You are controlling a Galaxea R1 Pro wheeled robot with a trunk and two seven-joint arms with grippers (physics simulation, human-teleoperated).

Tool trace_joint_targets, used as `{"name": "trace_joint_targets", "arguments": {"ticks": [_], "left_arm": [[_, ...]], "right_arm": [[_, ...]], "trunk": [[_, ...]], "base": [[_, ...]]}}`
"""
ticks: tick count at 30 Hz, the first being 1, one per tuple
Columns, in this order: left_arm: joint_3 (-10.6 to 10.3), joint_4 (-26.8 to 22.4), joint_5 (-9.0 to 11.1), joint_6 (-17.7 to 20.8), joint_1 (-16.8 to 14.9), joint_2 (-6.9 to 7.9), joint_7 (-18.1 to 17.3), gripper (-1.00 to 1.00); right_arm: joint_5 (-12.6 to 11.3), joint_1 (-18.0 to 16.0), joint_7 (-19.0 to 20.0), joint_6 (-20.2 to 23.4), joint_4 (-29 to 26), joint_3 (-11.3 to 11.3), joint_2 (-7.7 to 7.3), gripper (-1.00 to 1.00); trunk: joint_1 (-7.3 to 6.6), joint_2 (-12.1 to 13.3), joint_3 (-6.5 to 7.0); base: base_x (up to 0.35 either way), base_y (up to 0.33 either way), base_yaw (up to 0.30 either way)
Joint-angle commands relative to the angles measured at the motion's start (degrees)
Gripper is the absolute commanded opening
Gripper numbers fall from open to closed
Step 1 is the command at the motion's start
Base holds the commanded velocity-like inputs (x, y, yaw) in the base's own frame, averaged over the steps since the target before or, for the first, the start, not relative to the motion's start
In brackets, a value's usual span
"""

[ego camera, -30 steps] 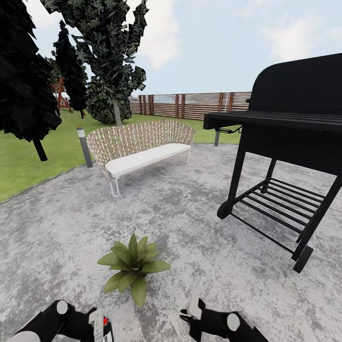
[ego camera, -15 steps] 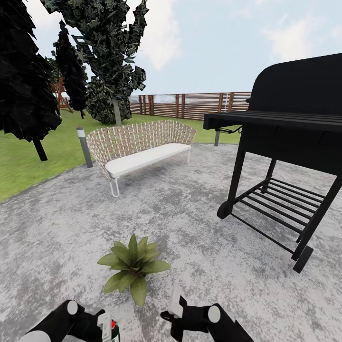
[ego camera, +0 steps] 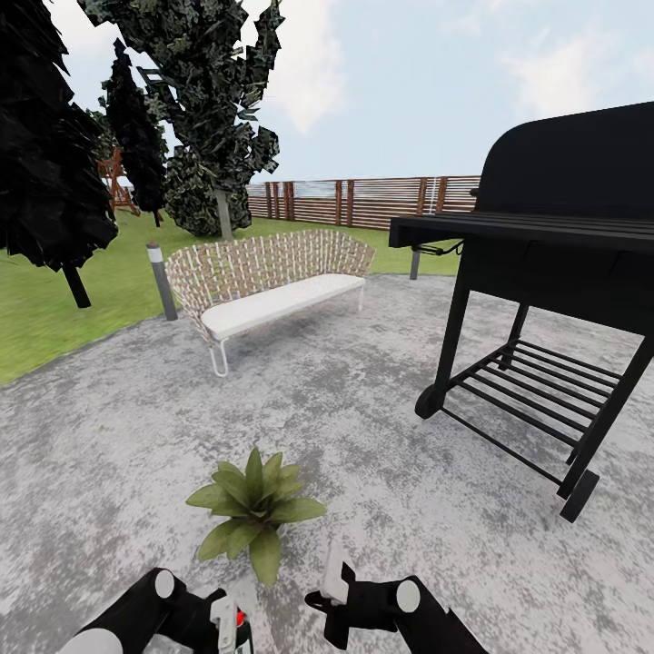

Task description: Pick up the pesticide atomizer in the garden and spray insectifuge to fully cover both potted plants in the garden.

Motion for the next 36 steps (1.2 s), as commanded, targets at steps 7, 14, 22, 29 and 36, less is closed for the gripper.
{"name": "trace_joint_targets", "arguments": {"ticks": [7, 14, 22, 29, 36], "left_arm": [[-0.46, -0.17, -0.58, -0.35, -0.03, -2.07, -0.26, -1.0], [-0.51, -2.01, -0.51, -0.42, -0.03, -3.01, -0.51, -1.0], [-0.61, -2.17, -0.58, -0.4, -0.03, -4.38, -0.53, -1.0], [-1.9, -2.18, -0.59, -0.49, 0.01, -4.88, -0.53, -1.0], [-2.17, -2.18, -0.37, -0.66, -0.01, -5.12, -0.58, -1.0]], "right_arm": [[0.47, -0.02, 0.01, -0.32, -0.06, -0.06, 0.09, -1.0], [0.47, -0.02, 0.01, -0.35, -0.27, -0.06, 0.1, -1.0], [0.46, -0.02, 0.01, -0.37, -0.41, -0.06, 0.21, -1.0], [0.46, -0.02, 0.01, -0.39, -0.42, -0.06, 0.92, -1.0], [0.5, -0.02, 0.01, -0.41, -0.42, -0.06, 1.06, -1.0]], "trunk": [[-0.01, -0.02, -0.06], [-0.01, -0.02, -0.06], [-0.01, -0.02, -0.06], [-0.01, -0.02, -0.06], [-0.01, -0.02, -0.06]], "base": [[0.0, 0.0, 0.0], [0.0, 0.0, 0.0], [0.0, 0.0, 0.0], [0.0, 0.0, 0.0], [0.0, 0.0, 0.0]]}}
